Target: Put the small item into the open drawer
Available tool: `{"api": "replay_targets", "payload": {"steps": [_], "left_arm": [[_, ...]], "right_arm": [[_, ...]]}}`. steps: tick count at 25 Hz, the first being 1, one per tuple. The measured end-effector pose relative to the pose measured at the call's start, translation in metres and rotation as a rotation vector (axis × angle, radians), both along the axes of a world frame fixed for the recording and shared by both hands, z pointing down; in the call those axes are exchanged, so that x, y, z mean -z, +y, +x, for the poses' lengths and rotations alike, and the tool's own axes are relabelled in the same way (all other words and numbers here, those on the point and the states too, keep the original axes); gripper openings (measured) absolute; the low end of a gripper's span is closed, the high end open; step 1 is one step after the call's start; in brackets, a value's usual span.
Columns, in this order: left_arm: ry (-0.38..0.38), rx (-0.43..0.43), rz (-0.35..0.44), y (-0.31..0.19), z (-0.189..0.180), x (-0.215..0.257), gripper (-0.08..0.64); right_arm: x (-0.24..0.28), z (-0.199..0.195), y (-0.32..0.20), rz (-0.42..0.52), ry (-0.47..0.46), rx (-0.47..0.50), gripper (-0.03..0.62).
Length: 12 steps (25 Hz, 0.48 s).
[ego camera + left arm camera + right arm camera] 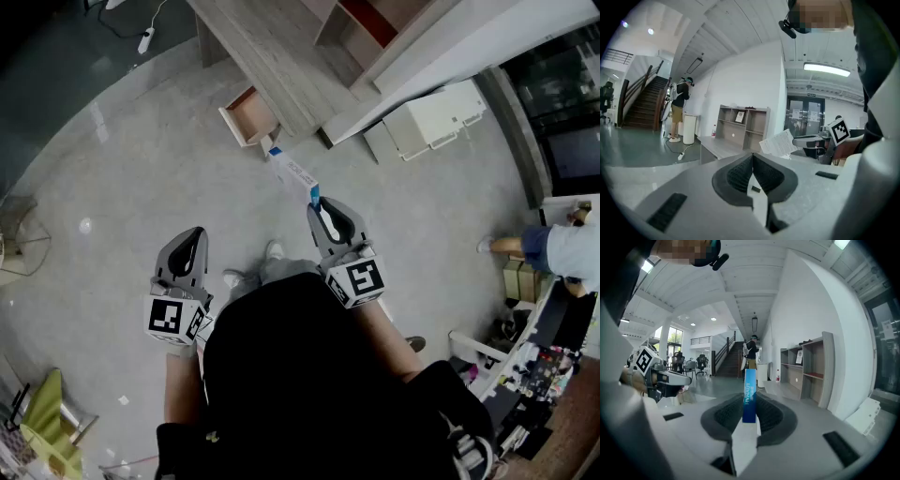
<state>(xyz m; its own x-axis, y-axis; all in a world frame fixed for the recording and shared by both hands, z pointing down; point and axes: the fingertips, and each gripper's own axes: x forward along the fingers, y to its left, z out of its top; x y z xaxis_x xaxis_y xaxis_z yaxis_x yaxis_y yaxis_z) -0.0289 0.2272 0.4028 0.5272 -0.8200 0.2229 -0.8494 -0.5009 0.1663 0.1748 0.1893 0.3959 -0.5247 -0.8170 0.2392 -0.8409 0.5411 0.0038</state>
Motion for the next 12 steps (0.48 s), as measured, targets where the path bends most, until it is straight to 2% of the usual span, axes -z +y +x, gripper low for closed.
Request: {"api": "replay_targets", "payload": {"steps": [7,12], "left_arm": [[-0.009,0.004,-0.001,-0.001,0.015,-0.001,0.003],[-0.018,0.016,-0.010,-0.002,0.011,-0.005,0.003]], "right_arm": [[-0.002,0.014,-0.002,-0.004,-0.006,0.002,0.086],[-0.007,0.009,-0.007,-0.009,-0.036,0.017,0.086]]}}
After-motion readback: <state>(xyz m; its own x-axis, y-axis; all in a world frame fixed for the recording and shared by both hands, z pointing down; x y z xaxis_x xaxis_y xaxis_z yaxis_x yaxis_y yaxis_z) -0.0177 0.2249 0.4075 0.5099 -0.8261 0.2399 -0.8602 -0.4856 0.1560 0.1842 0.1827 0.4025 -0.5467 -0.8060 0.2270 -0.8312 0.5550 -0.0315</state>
